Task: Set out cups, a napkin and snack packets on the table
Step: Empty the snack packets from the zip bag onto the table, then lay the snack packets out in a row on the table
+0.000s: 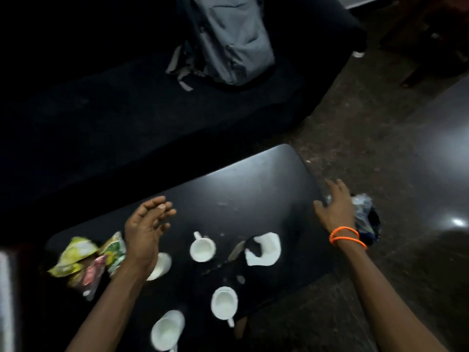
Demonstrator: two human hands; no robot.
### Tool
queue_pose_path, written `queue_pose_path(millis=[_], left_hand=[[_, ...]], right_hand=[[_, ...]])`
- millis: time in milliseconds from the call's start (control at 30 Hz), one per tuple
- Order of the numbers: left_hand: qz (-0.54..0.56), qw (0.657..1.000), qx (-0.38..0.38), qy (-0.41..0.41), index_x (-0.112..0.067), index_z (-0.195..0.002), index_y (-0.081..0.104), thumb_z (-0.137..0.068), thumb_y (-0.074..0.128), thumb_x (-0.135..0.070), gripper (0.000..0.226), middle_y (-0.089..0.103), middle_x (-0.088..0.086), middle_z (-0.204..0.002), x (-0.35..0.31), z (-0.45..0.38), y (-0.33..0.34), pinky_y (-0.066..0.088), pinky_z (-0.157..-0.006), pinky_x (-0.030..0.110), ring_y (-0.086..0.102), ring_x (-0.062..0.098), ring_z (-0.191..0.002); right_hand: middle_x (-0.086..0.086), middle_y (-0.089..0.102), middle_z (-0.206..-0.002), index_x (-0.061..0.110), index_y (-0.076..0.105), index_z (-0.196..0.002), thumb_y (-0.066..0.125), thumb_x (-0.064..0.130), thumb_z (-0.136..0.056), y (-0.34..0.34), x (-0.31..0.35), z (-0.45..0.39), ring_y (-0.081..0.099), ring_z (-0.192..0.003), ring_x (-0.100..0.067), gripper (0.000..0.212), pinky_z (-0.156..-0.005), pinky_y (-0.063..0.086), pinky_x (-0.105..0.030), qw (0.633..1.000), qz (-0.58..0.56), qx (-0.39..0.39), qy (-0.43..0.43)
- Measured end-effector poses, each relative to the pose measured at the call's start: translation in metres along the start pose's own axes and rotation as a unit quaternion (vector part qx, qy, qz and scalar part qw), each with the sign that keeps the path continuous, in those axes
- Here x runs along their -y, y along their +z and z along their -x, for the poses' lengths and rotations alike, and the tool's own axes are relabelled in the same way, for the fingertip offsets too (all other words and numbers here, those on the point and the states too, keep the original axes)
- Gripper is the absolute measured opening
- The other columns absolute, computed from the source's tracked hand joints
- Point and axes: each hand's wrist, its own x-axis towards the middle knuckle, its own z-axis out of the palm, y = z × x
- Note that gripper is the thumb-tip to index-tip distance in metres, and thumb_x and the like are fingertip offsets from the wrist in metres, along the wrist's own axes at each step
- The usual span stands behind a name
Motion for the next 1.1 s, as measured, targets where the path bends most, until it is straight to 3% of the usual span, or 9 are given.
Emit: queue_pose_path(millis=[67,200,267,367,433,567,833,967,1100], left_hand=[[-0.017,0.997,-0.065,0.028,-0.023,-0.096,0.073,-0.097,0.063,-0.006,0.020,0.079,-0.003,-0.091,-0.002,-0.003,-0.034,0.048,-0.057,0.015,0.074,0.007,-0.075],[-0.075,0.966,-0.228,0.095,-0.024,-0.088,0.075,-0.092,0.068,0.000,0.025,0.076,-0.004,-0.082,-0.004,-0.011,-0.125,0.055,-0.064,0.019,0.070,0.011,-0.074],[-0.174,0.928,-0.309,0.118,-0.025,-0.093,0.075,-0.092,0.067,-0.005,0.022,0.076,-0.005,-0.086,-0.006,-0.012,-0.185,0.057,-0.072,0.024,0.071,0.015,-0.083],[-0.319,0.851,-0.405,0.102,-0.007,-0.109,0.074,-0.090,0.069,-0.005,0.020,0.074,0.016,-0.104,0.002,-0.007,-0.281,0.053,-0.089,0.040,0.069,0.035,-0.097],[-0.391,0.827,-0.402,0.040,0.005,-0.113,0.072,-0.088,0.077,-0.008,0.029,0.071,0.028,-0.109,0.015,-0.001,-0.336,0.051,-0.095,0.049,0.066,0.045,-0.107],[-0.481,0.828,-0.279,-0.075,0.007,-0.130,0.066,-0.078,0.091,-0.029,0.068,0.066,0.031,-0.123,0.047,0.020,-0.393,0.051,-0.102,0.050,0.062,0.045,-0.120],[-0.554,0.799,-0.235,-0.005,-0.022,-0.130,0.069,-0.077,0.086,-0.023,0.056,0.062,0.005,-0.119,0.059,0.026,-0.414,0.057,-0.088,0.048,0.060,0.032,-0.116],[-0.551,0.797,-0.249,-0.007,-0.021,-0.129,0.069,-0.075,0.087,-0.021,0.057,0.060,0.005,-0.119,0.061,0.025,-0.414,0.058,-0.084,0.049,0.060,0.032,-0.116],[-0.540,0.795,-0.274,0.045,-0.006,-0.124,0.070,-0.076,0.088,-0.022,0.053,0.064,0.016,-0.118,0.060,0.013,-0.382,0.055,-0.092,0.049,0.061,0.039,-0.113]], right_hand=[[-0.032,0.039,-0.153,-0.007,0.051,-0.142,0.073,0.003,-0.083,0.015,0.035,0.006,0.035,-0.145,-0.045,0.063,-0.120,0.028,-0.048,0.997,-0.027,-0.022,-0.063],[-0.033,0.049,-0.144,-0.007,0.056,-0.136,0.062,0.022,-0.078,0.057,0.109,0.029,0.044,-0.138,-0.045,0.066,-0.116,0.031,-0.046,0.987,-0.067,-0.019,-0.148],[-0.028,0.051,-0.144,-0.003,0.057,-0.137,0.064,0.021,-0.079,0.081,0.145,0.046,0.047,-0.136,-0.043,0.063,-0.114,0.038,-0.051,0.982,-0.072,0.007,-0.174],[-0.023,0.053,-0.143,0.002,0.056,-0.137,0.075,0.001,-0.081,0.119,0.188,0.077,0.054,-0.129,-0.043,0.060,-0.098,0.052,-0.058,0.974,-0.090,0.058,-0.198],[-0.018,0.053,-0.144,0.008,0.057,-0.138,0.075,-0.003,-0.079,0.140,0.214,0.098,0.060,-0.123,-0.037,0.063,-0.093,0.056,-0.048,0.968,-0.115,0.093,-0.201],[-0.012,0.054,-0.144,0.012,0.056,-0.140,0.075,-0.001,-0.083,0.180,0.255,0.138,0.062,-0.117,-0.029,0.062,-0.088,0.057,-0.043,0.957,-0.129,0.151,-0.214],[-0.011,0.057,-0.141,0.014,0.053,-0.144,0.073,0.007,-0.087,0.234,0.305,0.192,0.058,-0.107,-0.012,0.061,-0.084,0.055,-0.031,0.943,-0.079,0.228,-0.230],[-0.008,0.056,-0.142,0.015,0.053,-0.144,0.071,0.012,-0.090,0.255,0.324,0.208,0.058,-0.108,-0.012,0.058,-0.090,0.058,-0.035,0.936,-0.067,0.252,-0.236],[-0.013,0.066,-0.129,0.011,0.063,-0.132,0.069,0.013,-0.089,0.283,0.347,0.217,0.067,-0.106,-0.024,0.044,-0.090,0.058,-0.037,0.938,-0.032,0.275,-0.208]])
